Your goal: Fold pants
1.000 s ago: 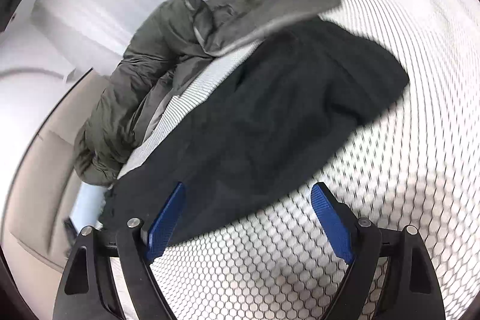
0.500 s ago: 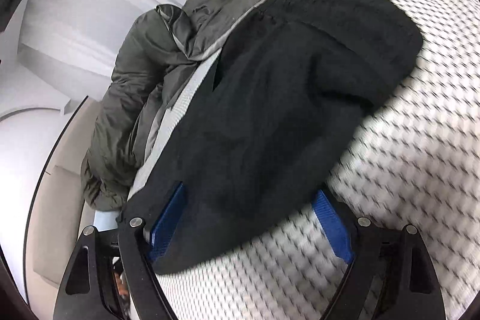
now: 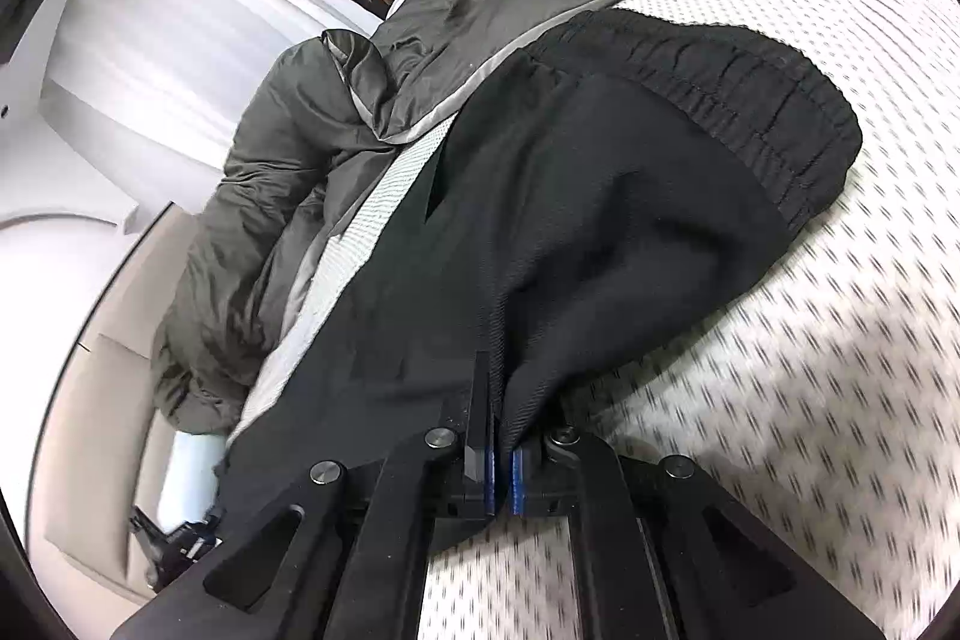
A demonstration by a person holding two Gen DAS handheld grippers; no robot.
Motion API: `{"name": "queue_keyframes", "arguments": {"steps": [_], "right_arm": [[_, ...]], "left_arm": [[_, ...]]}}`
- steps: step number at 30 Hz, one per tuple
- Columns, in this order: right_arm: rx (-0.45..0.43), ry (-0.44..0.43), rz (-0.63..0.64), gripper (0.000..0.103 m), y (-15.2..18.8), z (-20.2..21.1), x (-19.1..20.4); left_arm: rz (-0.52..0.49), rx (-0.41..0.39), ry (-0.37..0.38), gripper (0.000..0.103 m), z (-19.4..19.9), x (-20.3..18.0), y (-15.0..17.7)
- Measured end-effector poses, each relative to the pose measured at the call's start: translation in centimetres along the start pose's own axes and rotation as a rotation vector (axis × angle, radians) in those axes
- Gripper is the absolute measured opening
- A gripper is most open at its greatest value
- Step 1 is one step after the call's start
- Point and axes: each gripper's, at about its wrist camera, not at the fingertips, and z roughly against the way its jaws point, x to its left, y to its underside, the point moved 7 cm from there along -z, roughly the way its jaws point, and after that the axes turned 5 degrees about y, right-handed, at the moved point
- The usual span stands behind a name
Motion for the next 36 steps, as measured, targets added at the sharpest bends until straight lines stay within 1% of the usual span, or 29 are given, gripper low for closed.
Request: {"name": "queue_keyframes", "arguments": {"steps": [3,5,7,8,10,12,13,14,15,16,17,18,19,20,22,23,24,25,26,27,28,29,30,31,33,34,35,36], "right_arm": [[-0.004,0.001,0.038,0.003,2.3,2.5,-0.6],[0.005,-0.037,0.005,0.003,4.4,4.5,-1.6],[0.027,-0.121,-0.083,0.003,6.4,6.8,-2.8],[0.028,-0.146,-0.110,0.003,7.0,7.8,-3.1],[0.026,-0.111,-0.090,0.003,8.0,8.6,-3.3],[0.055,-0.066,-0.081,0.004,8.4,8.2,-3.5],[0.063,-0.056,-0.088,0.012,8.5,8.2,-3.8],[0.069,-0.044,-0.104,0.019,8.4,8.3,-3.9],[0.067,-0.034,-0.109,0.022,8.3,8.8,-4.0],[0.051,-0.012,-0.098,0.027,8.2,9.5,-4.2],[0.031,0.019,-0.081,0.037,8.1,10.3,-4.3],[0.006,0.056,-0.053,0.045,8.0,11.3,-4.4],[-0.019,0.091,-0.019,0.056,7.9,12.2,-4.4],[-0.037,0.124,0.016,0.061,7.9,13.0,-4.2],[-0.061,0.184,0.101,0.062,8.0,14.1,-3.2],[-0.066,0.204,0.139,0.064,8.1,14.3,-2.7],[-0.073,0.215,0.166,0.068,8.1,14.4,-2.4],[-0.088,0.226,0.197,0.078,8.1,14.4,-1.7],[-0.096,0.236,0.227,0.086,8.2,14.3,-1.2],[-0.102,0.249,0.260,0.087,8.4,14.2,-0.4],[-0.105,0.262,0.292,0.088,8.6,13.9,0.4],[-0.105,0.262,0.292,0.088,8.6,13.9,0.4],[-0.107,0.270,0.321,0.088,8.9,13.7,1.1],[-0.107,0.283,0.399,0.088,9.8,13.1,2.7],[-0.086,0.275,0.492,0.088,10.9,12.1,4.7],[-0.070,0.260,0.547,0.088,11.6,11.5,5.8],[-0.055,0.251,0.589,0.088,12.3,11.0,6.7],[-0.037,0.244,0.638,0.088,12.9,10.3,7.7]], "left_arm": [[-0.012,-0.001,-0.031,0.003,3.0,0.9,2.9],[-0.005,0.004,-0.047,0.003,5.1,1.8,5.0],[0.014,-0.002,-0.059,0.004,7.1,2.8,6.9],[0.020,-0.005,-0.054,0.004,8.0,2.9,7.6],[-0.013,0.004,-0.065,0.005,8.7,2.9,8.1],[-0.038,0.004,-0.084,0.007,9.0,2.7,8.3],[-0.036,0.010,-0.084,0.009,9.2,2.6,8.5],[-0.034,0.018,-0.074,0.018,9.6,2.7,8.8],[-0.034,0.025,-0.067,0.032,9.8,2.6,9.0],[-0.036,0.024,-0.052,0.037,10.4,2.3,9.3],[-0.043,0.020,-0.043,0.048,10.9,2.1,9.5],[-0.061,0.010,-0.039,0.060,11.6,1.6,9.7],[-0.079,0.003,-0.039,0.065,12.1,1.1,9.8],[-0.109,-0.003,-0.043,0.072,12.7,0.3,10.1],[-0.179,0.005,-0.041,0.079,13.1,-1.8,10.7],[-0.227,0.016,-0.030,0.083,13.0,-3.3,11.1],[-0.266,0.023,-0.003,0.084,12.8,-4.9,11.5],[-0.308,0.033,0.030,0.087,12.4,-6.7,12.1],[-0.332,0.044,0.050,0.094,12.0,-8.0,12.5],[-0.379,0.070,0.091,0.101,11.2,-10.2,13.5],[-0.404,0.080,0.109,0.101,10.9,-11.2,14.2],[-0.442,0.093,0.130,0.101,10.2,-12.8,15.0],[-0.492,0.116,0.157,0.101,9.3,-14.5,16.2],[-0.532,0.139,0.172,0.101,8.6,-15.8,17.1],[-0.646,0.204,0.209,0.101,6.8,-18.2,19.7],[-0.683,0.230,0.217,0.101,6.2,-18.8,20.5],[-0.741,0.278,0.199,0.101,5.2,-19.3,21.8],[-0.769,0.298,0.180,0.101,4.8,-19.4,22.6]]}}
